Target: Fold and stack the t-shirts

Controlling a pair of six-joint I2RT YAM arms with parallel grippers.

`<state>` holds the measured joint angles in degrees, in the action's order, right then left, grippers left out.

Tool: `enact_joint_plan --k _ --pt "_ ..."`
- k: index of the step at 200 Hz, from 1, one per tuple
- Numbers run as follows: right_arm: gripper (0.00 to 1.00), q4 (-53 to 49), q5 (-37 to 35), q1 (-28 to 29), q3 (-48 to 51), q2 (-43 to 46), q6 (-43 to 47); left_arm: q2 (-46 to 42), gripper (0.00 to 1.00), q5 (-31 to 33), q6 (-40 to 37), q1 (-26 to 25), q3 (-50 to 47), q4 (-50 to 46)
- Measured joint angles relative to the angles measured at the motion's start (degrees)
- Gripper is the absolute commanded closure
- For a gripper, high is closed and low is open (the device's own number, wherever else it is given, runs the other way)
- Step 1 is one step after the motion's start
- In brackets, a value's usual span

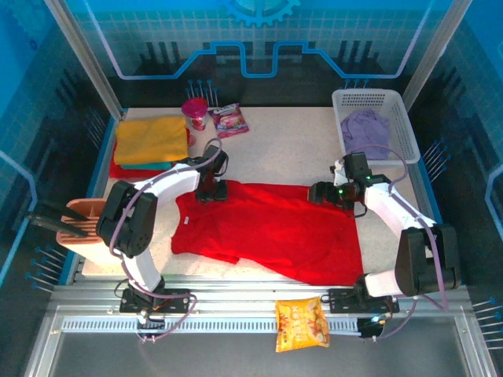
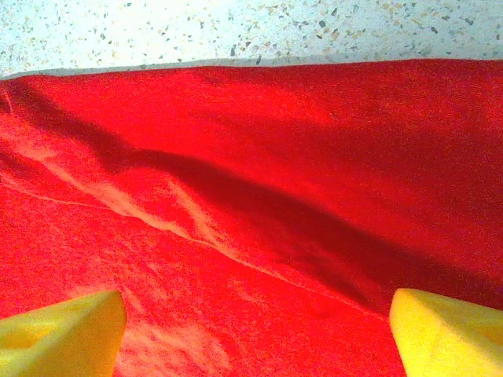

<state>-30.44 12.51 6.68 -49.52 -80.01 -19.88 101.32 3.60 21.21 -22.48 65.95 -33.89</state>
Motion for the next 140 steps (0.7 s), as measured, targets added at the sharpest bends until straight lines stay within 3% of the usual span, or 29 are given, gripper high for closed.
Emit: enact_joint_plan --k 74,114,140 --pt "0.12 0.0 0.0 0.0 0.0 -0.1 0.0 1.2 0.76 0.0 0.5 -0.6 -0.7 0.3" --pt "0.12 0.0 0.0 0.0 0.0 -0.1 0.0 2.3 0.98 0.2 2.2 -0.7 -1.3 1.0" --pt "0.12 0.0 0.0 0.0 0.0 -0.1 0.0 2.2 1.0 1.0 2.7 -1.0 -1.3 1.0"
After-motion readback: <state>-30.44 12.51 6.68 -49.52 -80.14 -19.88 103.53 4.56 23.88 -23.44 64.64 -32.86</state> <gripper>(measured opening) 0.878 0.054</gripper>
